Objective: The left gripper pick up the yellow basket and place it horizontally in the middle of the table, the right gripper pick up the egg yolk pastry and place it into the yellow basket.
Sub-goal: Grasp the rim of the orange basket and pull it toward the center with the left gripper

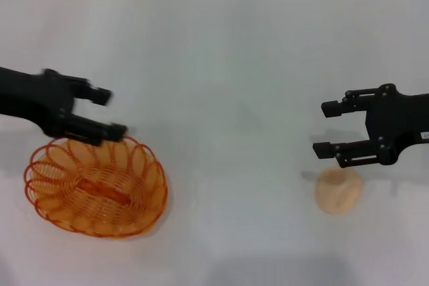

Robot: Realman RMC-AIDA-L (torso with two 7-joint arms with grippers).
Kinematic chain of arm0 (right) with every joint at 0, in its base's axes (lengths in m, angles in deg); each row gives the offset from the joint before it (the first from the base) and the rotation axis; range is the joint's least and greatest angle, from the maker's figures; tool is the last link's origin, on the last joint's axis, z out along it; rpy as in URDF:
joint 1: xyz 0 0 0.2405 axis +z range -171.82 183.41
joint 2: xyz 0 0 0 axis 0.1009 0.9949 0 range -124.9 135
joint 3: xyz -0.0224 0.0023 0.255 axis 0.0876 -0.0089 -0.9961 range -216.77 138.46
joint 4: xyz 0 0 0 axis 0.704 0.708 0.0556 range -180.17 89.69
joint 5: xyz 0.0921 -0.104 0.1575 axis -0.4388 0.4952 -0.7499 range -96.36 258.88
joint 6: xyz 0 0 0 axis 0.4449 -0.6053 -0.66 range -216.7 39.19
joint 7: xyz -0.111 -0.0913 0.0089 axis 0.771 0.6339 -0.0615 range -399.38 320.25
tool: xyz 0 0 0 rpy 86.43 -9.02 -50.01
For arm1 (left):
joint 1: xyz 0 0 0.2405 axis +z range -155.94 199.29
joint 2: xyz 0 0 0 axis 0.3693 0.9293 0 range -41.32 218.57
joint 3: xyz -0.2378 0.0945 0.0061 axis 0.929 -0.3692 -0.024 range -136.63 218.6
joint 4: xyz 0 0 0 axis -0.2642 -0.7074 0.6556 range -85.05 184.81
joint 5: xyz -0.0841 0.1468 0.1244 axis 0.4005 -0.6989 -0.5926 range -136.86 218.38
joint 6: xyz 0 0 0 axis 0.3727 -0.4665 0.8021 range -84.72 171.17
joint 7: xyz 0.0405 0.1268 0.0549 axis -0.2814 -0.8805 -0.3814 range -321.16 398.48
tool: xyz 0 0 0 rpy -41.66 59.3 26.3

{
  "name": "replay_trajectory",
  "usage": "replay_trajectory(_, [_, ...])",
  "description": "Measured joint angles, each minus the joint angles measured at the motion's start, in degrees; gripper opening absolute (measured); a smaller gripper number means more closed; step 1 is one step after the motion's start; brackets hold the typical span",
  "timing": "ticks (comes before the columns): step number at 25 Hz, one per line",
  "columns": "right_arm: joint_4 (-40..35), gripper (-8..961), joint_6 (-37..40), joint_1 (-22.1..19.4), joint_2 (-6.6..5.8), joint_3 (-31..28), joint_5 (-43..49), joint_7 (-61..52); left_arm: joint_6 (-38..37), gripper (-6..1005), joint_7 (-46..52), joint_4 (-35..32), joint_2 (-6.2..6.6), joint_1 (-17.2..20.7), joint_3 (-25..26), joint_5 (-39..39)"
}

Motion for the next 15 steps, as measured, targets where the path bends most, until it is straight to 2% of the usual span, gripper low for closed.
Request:
replay_trajectory(4, [0.0, 724, -0.2, 0.0, 0.01, 0.1, -0.2, 0.0, 0.3, 874, 6.7, -2.7, 0.16, -0.6, 5.2, -6.2])
replay_trajectory(9, [0.0, 724, -0.2, 0.1, 0.01, 0.1, -0.8, -0.1, 0.3, 874, 14.1, -5.3, 0.71, -0.7, 5.4, -9.7])
replay_trajectory(12, [0.2, 724, -0.6, 0.1, 0.02, 0.1, -1.2, -0.1, 0.2, 874, 20.6, -7.0, 0.83, -1.4, 5.2, -14.7])
replay_trajectory(15, [0.3, 724, -0.7, 0.1, 0.01, 0.1, -1.4, 0.0, -0.1, 874, 22.7, -7.2, 0.97, -1.9, 5.0, -17.4])
